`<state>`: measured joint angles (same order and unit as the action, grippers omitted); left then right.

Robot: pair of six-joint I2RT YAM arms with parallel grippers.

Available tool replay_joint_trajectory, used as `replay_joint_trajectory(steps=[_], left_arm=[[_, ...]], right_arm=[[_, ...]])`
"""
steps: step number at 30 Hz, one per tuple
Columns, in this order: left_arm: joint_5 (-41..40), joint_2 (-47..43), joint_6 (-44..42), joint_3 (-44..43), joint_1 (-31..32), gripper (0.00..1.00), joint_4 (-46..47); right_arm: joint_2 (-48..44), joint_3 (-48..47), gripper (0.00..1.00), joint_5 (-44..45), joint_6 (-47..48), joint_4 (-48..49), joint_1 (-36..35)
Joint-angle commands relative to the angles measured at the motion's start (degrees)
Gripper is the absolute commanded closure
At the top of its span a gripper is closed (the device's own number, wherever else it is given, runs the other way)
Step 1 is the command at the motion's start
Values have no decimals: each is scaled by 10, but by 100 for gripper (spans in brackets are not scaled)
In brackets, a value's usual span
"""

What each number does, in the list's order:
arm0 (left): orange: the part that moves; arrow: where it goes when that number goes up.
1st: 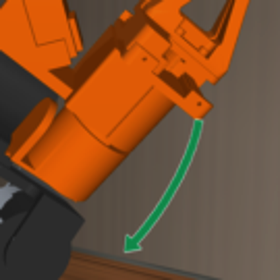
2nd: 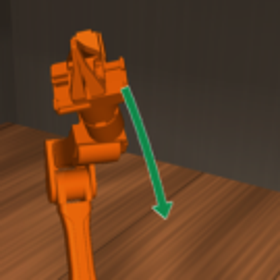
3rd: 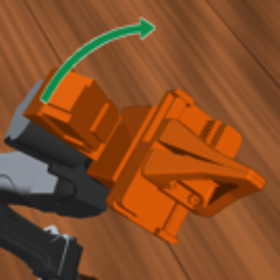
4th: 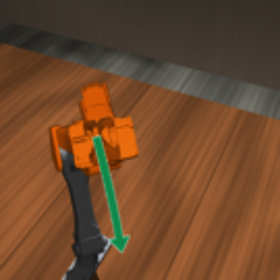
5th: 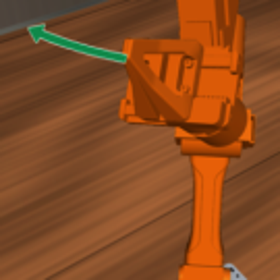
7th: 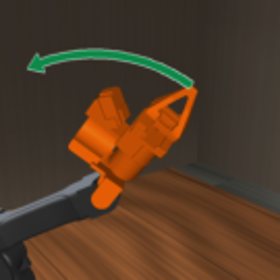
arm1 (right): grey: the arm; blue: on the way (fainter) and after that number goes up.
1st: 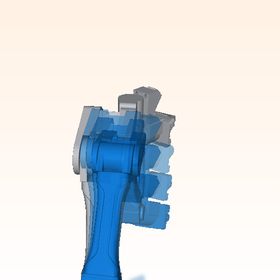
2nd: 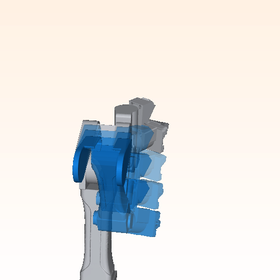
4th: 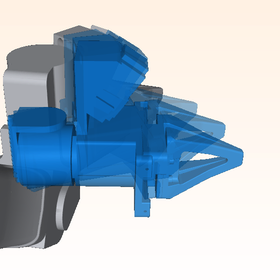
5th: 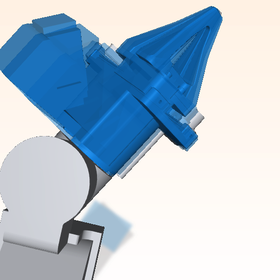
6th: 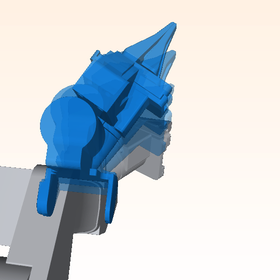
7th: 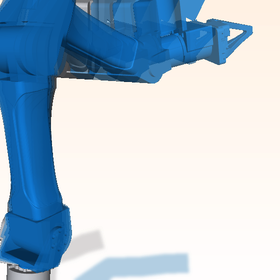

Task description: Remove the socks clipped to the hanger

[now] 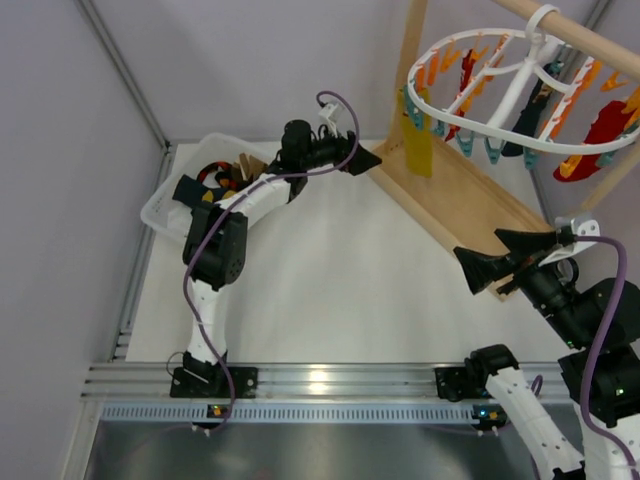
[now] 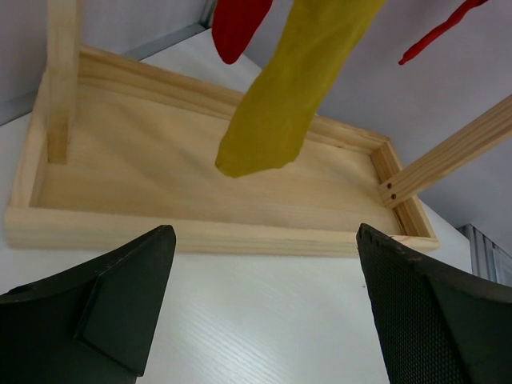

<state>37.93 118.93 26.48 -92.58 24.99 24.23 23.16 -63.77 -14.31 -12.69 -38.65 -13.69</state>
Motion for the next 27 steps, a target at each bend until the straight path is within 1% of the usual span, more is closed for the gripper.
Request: replay_joint_trajectory(steps=[1, 2, 3, 4, 6, 8, 10, 13, 14, 19, 20, 24, 27], left_arm=[[104, 60, -14, -104, 1, 2, 73], [108, 75, -25, -124, 3, 2, 73], [109, 104, -29, -142, 3, 2, 73], [115, 118, -34, -180, 2, 2, 73], [126, 149, -32, -220, 2, 2, 73], [145, 191, -25, -281, 6, 2, 73], [141, 224, -31, -312, 12, 2, 73], [114, 255, -42, -360, 24, 2, 73], [93, 282, -42, -392, 28, 2, 73], [22, 354, -46, -483, 35, 2, 82], [16, 372, -46, -490, 36, 2, 86], [19, 387, -49, -497, 43, 2, 111], [18, 388, -80, -489, 56, 2, 111]], right_arm=[[-8, 4, 0, -12, -9, 1, 9], [-12, 11, 0, -21, -15, 9, 8], [-18, 16, 1, -51, -29, 18, 9], [-21, 24, 1, -71, -34, 26, 9], [-34, 38, 0, -117, -37, 44, 9], [-40, 47, 0, -125, -40, 52, 8], [-46, 51, 1, -122, -43, 64, 9], [-50, 65, 0, -124, -65, 86, 9], [-51, 73, 0, -135, -80, 92, 9], [-66, 69, 1, -171, -89, 104, 9], [-69, 68, 1, -172, -88, 104, 9], [-65, 71, 1, -175, -88, 106, 9], [-58, 84, 0, -178, -90, 112, 10]])
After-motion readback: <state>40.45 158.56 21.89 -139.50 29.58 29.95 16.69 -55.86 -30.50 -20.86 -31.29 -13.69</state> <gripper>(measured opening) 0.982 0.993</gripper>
